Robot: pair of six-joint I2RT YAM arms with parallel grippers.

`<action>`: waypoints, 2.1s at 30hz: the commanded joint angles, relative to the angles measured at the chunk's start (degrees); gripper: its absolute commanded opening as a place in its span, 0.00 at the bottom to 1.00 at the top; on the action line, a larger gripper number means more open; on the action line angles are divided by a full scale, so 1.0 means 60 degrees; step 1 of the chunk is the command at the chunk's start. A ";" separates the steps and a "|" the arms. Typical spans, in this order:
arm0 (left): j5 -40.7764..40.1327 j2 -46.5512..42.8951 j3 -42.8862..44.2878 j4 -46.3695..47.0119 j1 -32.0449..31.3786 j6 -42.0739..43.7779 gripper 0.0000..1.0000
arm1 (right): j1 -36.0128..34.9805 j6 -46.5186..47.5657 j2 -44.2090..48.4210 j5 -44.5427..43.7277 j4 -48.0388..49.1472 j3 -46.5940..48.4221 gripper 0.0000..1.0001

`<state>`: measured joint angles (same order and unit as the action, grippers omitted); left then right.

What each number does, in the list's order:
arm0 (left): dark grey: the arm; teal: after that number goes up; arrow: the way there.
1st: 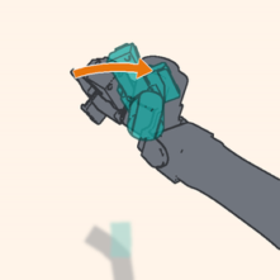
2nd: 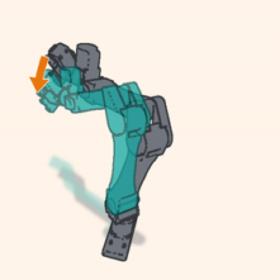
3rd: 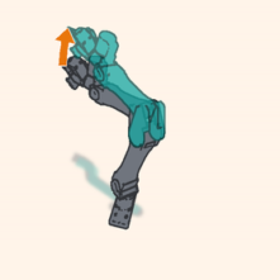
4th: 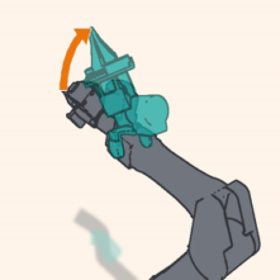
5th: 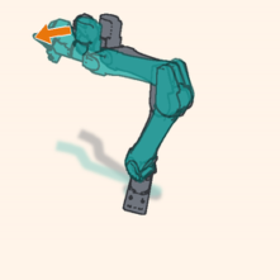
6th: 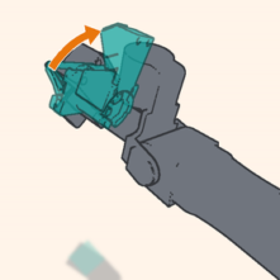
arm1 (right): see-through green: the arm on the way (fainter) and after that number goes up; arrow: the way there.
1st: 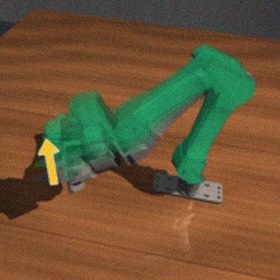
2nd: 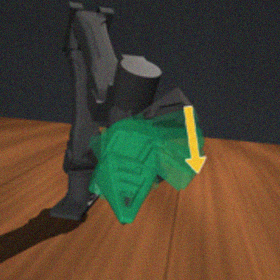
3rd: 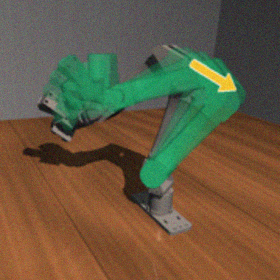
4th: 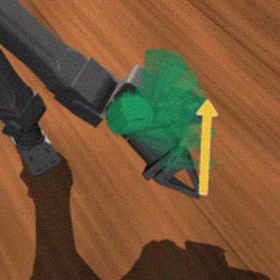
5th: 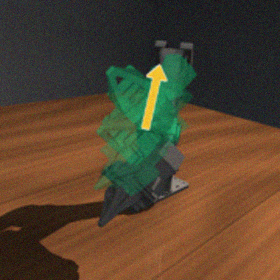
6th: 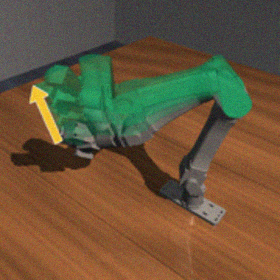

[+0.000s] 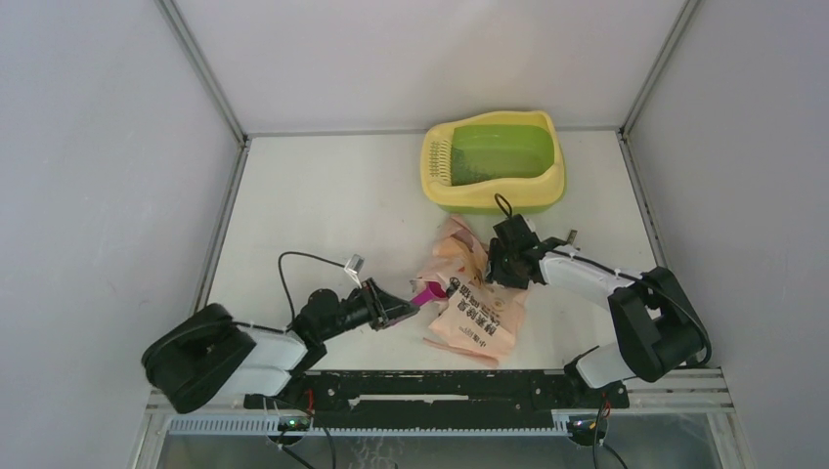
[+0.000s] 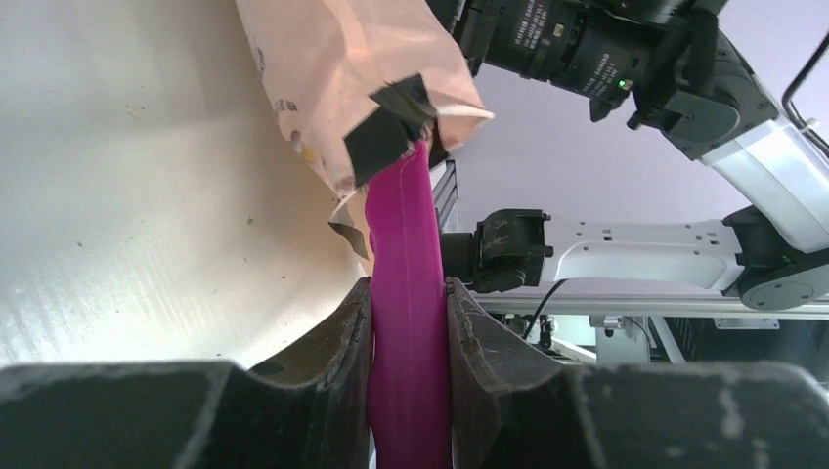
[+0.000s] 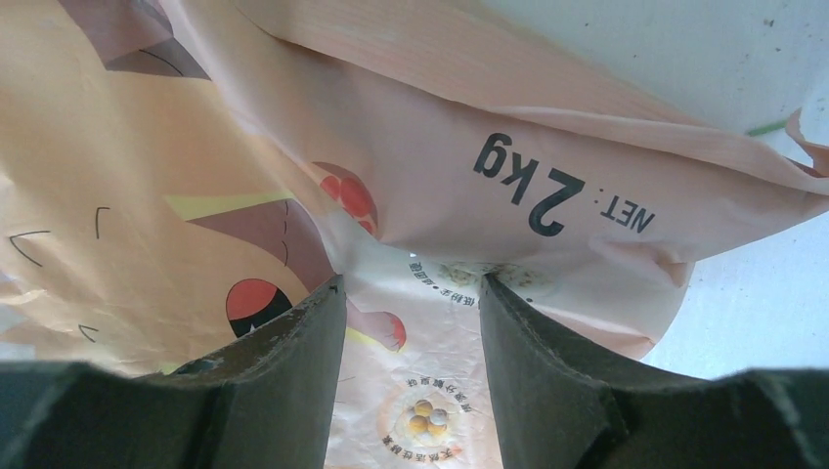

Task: Fill the litter box with clean litter
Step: 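Scoop the cat litter from the cat litter bag, then pour the cat litter into the litter box.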

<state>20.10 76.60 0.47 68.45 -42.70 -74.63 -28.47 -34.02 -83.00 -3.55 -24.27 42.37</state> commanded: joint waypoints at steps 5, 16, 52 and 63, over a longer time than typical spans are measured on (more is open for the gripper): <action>0.1447 -0.4297 0.0788 -0.7350 0.1715 0.2290 0.02 | 0.0249 -0.0144 -0.0216 -0.0071 0.0431 0.0033 0.60; 0.3400 -0.4875 0.0702 -0.7399 0.3761 0.2225 0.03 | 0.0276 -0.0151 -0.0367 -0.0009 0.0611 0.0070 0.60; 0.3677 -0.6771 -0.0733 -0.3282 0.3981 -0.2402 0.04 | 0.0899 0.0185 -0.1285 0.0489 0.0637 0.1522 0.60; 0.3638 -0.6315 0.0856 -0.4003 0.3996 -0.2221 0.04 | 0.0889 0.0131 -0.0960 0.0489 0.0423 0.1522 0.61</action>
<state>41.93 35.79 0.84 42.72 -19.18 -89.08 -23.57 -33.74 -91.24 -0.34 -22.26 50.11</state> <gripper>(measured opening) 0.320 0.608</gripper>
